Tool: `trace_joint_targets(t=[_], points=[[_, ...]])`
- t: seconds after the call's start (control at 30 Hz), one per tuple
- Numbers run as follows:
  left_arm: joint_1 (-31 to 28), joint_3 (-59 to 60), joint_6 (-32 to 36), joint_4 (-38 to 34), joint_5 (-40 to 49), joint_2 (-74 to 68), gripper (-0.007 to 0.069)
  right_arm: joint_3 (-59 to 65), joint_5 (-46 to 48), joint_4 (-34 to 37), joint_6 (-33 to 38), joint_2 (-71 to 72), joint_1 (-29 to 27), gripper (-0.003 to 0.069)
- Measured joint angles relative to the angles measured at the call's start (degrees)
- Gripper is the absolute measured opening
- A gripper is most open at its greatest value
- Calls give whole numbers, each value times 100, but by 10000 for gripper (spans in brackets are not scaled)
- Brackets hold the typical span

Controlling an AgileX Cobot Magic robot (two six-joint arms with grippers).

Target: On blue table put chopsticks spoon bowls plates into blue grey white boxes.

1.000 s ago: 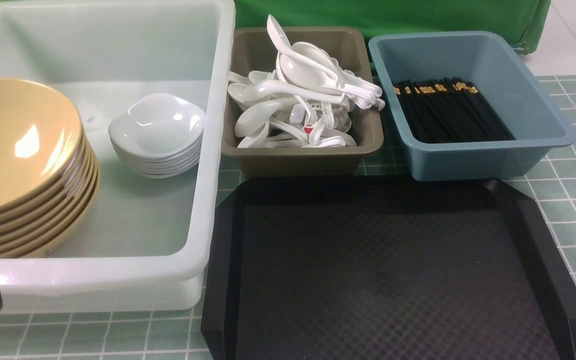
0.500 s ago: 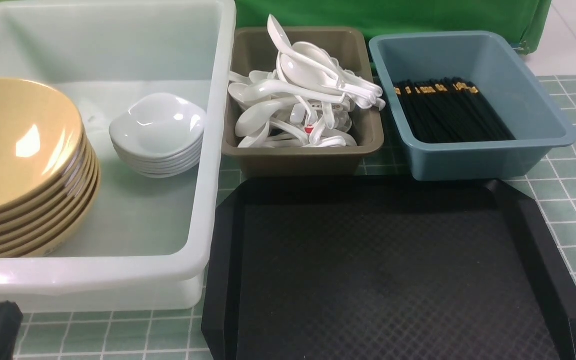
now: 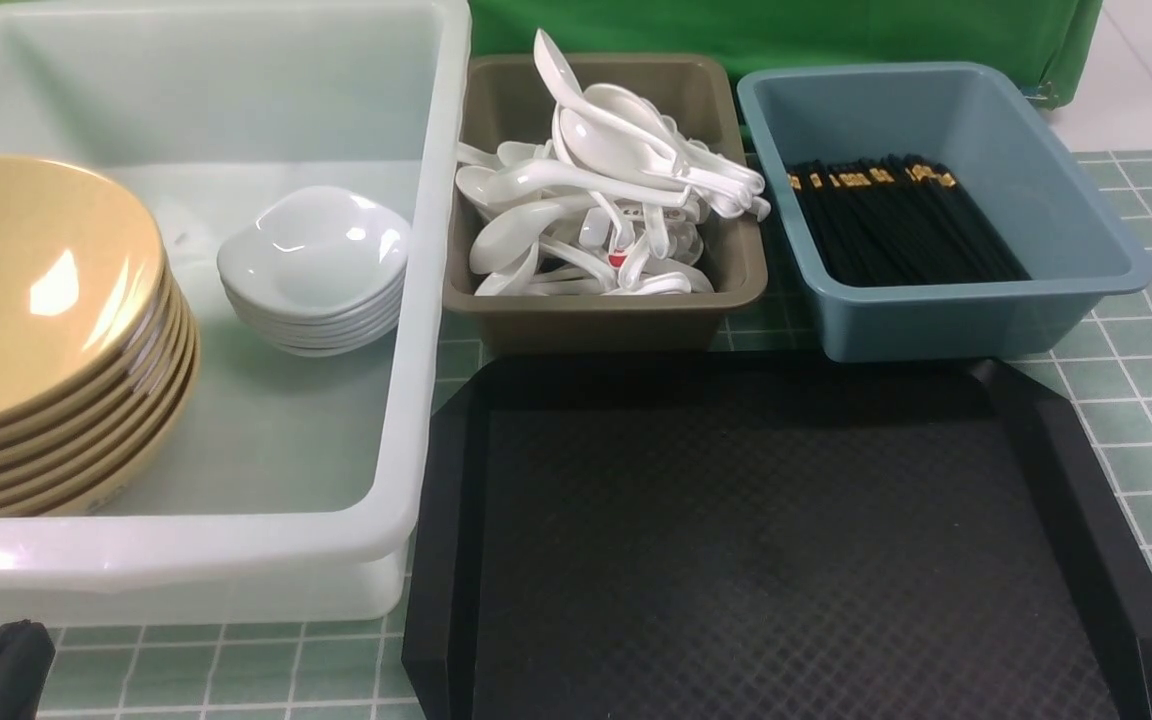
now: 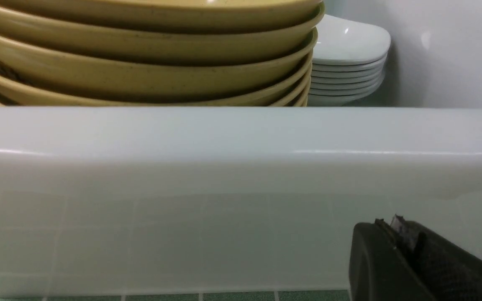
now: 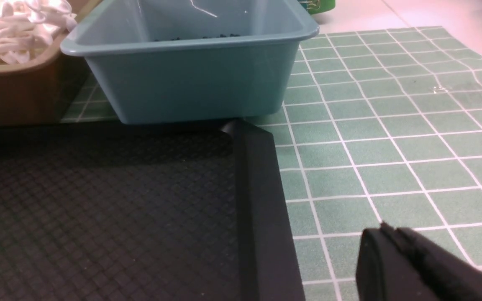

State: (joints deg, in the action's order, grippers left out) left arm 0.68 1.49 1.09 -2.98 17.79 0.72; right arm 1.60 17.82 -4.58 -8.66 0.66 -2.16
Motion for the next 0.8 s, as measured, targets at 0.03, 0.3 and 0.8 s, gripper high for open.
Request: trace_joint_targets(t=[0.03, 0.3, 0.8], points=[[0, 0, 0, 0, 0, 0, -12, 0, 0, 0, 0, 0, -1, 47], [0, 0, 0, 0, 0, 0, -12, -5, 0, 0, 0, 0, -6, 48], [0, 0, -1, 0, 0, 0, -12, -5, 0, 0, 0, 0, -6, 57]])
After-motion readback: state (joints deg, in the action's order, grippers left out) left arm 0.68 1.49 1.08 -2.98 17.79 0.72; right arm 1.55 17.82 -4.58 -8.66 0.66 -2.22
